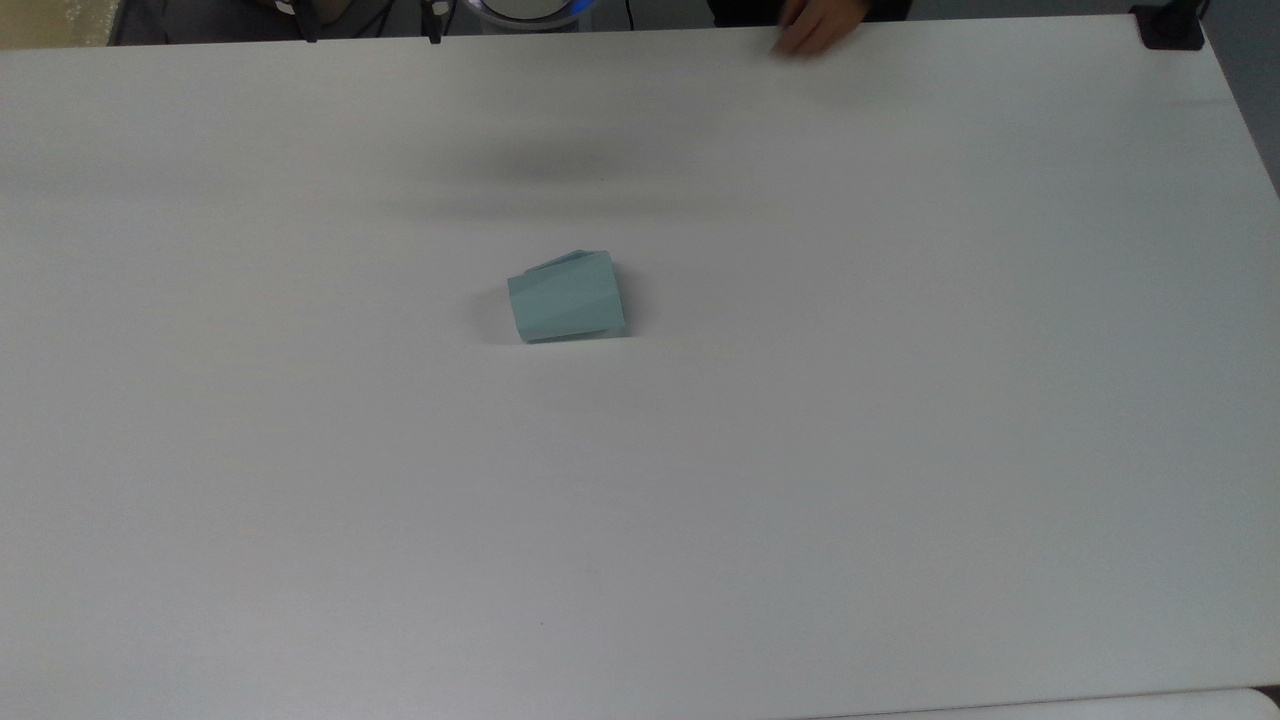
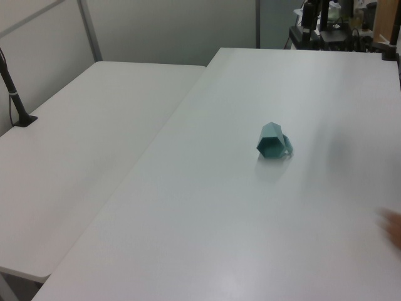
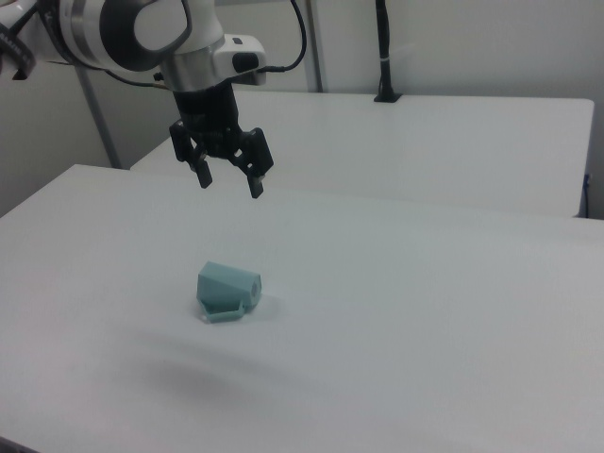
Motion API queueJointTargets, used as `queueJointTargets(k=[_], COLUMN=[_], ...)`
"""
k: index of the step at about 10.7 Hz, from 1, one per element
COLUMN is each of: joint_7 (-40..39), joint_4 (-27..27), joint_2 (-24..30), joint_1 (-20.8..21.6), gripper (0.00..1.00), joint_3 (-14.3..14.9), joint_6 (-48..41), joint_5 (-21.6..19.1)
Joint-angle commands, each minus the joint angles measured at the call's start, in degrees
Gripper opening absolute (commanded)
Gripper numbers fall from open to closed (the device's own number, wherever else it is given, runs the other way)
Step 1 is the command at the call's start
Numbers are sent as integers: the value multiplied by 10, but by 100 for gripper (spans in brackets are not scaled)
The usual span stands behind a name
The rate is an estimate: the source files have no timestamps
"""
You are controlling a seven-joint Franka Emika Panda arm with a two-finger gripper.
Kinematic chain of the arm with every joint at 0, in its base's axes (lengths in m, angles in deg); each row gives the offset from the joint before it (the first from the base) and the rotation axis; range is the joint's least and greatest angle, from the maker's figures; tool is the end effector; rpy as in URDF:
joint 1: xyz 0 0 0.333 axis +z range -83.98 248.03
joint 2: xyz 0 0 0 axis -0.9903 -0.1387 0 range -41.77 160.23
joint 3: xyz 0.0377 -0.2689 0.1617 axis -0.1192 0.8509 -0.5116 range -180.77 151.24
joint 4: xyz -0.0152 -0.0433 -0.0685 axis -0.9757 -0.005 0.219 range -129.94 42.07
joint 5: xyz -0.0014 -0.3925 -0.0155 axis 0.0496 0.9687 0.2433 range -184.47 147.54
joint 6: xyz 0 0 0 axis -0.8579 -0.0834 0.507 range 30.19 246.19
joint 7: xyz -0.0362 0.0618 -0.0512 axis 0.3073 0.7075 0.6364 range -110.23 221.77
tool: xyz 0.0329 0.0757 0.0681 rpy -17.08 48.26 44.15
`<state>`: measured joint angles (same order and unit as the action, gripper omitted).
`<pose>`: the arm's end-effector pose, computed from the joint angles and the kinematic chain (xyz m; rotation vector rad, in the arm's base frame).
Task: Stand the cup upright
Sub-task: 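Move the gripper from rest toward the tipped teal cup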
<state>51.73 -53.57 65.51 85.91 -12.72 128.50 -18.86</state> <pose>0.5305 0.0168 0.6153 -3.1263 -0.1597 -0.1083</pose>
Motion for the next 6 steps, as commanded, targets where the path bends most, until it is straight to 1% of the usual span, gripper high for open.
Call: queueJointTargets(k=[1,6], joint_7=[10,12], joint_4=[-18,-7], joint_2=[14,15], joint_1=[0,-10], gripper=[100,100], joint_3=[-4,0], joint_6=[-7,-11], joint_5=[41,35])
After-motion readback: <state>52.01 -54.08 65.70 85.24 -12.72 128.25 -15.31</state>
